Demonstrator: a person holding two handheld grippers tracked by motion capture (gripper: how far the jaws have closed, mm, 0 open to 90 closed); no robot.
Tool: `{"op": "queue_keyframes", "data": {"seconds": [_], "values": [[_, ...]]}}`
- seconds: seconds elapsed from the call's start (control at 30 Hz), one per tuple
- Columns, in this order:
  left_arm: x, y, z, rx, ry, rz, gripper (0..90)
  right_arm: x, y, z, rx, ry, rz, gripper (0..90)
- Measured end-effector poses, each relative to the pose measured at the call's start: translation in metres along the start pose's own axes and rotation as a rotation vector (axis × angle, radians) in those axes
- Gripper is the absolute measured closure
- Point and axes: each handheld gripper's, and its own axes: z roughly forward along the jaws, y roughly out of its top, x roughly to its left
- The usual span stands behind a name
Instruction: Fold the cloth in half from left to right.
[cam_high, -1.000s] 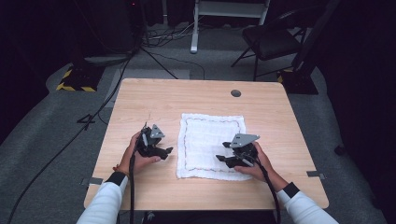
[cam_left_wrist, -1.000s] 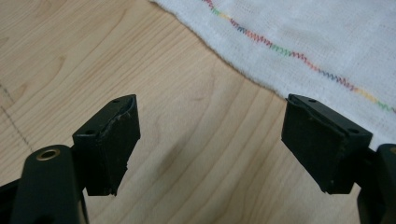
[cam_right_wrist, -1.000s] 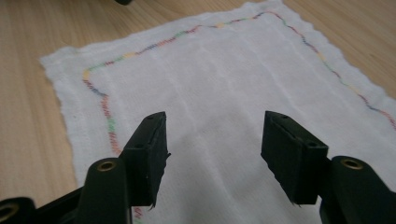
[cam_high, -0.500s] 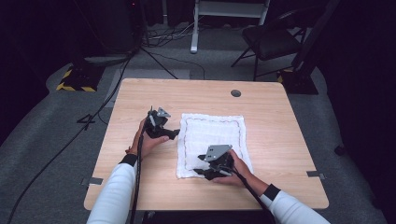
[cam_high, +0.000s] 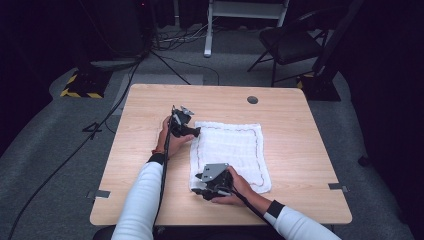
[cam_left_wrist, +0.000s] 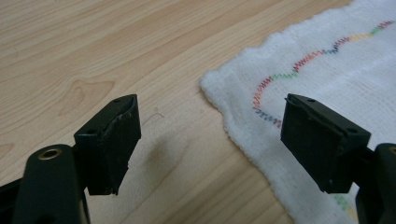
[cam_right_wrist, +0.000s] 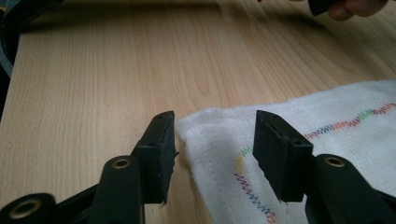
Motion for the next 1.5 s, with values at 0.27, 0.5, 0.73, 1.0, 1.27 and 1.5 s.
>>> {"op": "queue_keyframes", "data": {"seconds": [0.27,0.5,0.73,1.0,1.27,1.5], "values": [[0.0,0.002,0.011,0.017,-0.033,-0.03,18.0,0.005,0.003,0.012,0.019,-0.012,-0.006,49.6],[0.001,0.001,0.014,0.007,-0.047,-0.037,15.9,-0.001,0.001,0.013,0.033,-0.038,0.024,53.7],[0.001,0.003,0.009,-0.004,-0.094,-0.007,46.5,-0.004,-0.001,0.012,0.038,-0.08,0.054,76.6],[0.012,-0.004,0.003,-0.013,-0.176,-0.034,81.2,-0.004,0.001,0.013,0.048,-0.1,0.043,83.3],[0.017,-0.009,-0.009,-0.017,-0.171,-0.011,85.8,0.002,0.006,0.013,0.047,-0.101,0.019,84.2],[0.027,-0.014,-0.03,-0.03,-0.154,-0.006,86.0,0.006,0.015,0.014,0.034,-0.097,0.002,84.3]]}}
